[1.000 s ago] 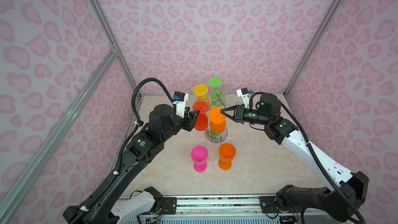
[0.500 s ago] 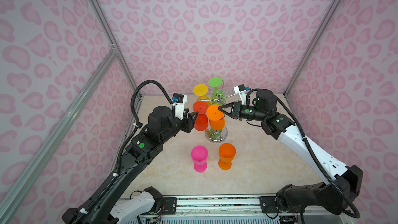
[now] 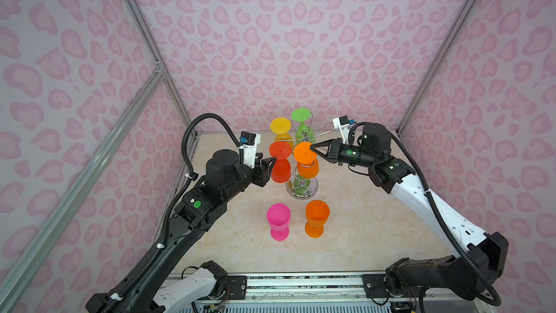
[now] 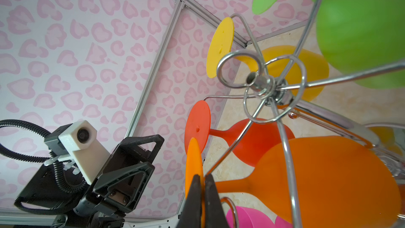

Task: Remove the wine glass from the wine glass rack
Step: 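Close the right gripper on the orange glass's base on the rack, then lift the orange glass up off the rack with the right gripper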

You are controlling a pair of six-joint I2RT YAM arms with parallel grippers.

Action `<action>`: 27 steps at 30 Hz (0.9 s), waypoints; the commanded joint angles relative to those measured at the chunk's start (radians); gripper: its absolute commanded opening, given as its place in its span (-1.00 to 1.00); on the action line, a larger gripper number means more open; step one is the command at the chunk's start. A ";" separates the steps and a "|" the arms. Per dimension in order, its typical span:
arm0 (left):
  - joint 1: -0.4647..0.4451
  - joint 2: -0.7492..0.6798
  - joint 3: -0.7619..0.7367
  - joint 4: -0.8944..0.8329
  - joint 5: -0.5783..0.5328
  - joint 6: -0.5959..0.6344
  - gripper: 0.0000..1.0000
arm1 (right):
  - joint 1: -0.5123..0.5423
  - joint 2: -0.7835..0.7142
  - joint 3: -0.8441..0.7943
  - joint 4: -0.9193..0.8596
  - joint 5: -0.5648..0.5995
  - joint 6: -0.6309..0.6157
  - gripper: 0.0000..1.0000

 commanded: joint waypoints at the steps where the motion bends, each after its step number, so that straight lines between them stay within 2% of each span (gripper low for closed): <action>1: 0.003 -0.005 -0.002 0.019 0.010 -0.004 0.04 | -0.017 -0.022 -0.016 0.019 -0.001 -0.002 -1.00; 14: 0.003 0.009 0.015 0.018 0.019 -0.005 0.04 | -0.114 -0.169 -0.099 -0.039 -0.009 -0.018 -1.00; 21: 0.005 0.018 0.023 0.029 0.032 -0.018 0.04 | -0.215 -0.276 -0.123 -0.084 -0.038 -0.025 -1.00; 27: 0.005 0.036 0.042 0.037 0.045 -0.028 0.05 | -0.318 -0.352 -0.077 -0.143 -0.094 -0.038 -1.00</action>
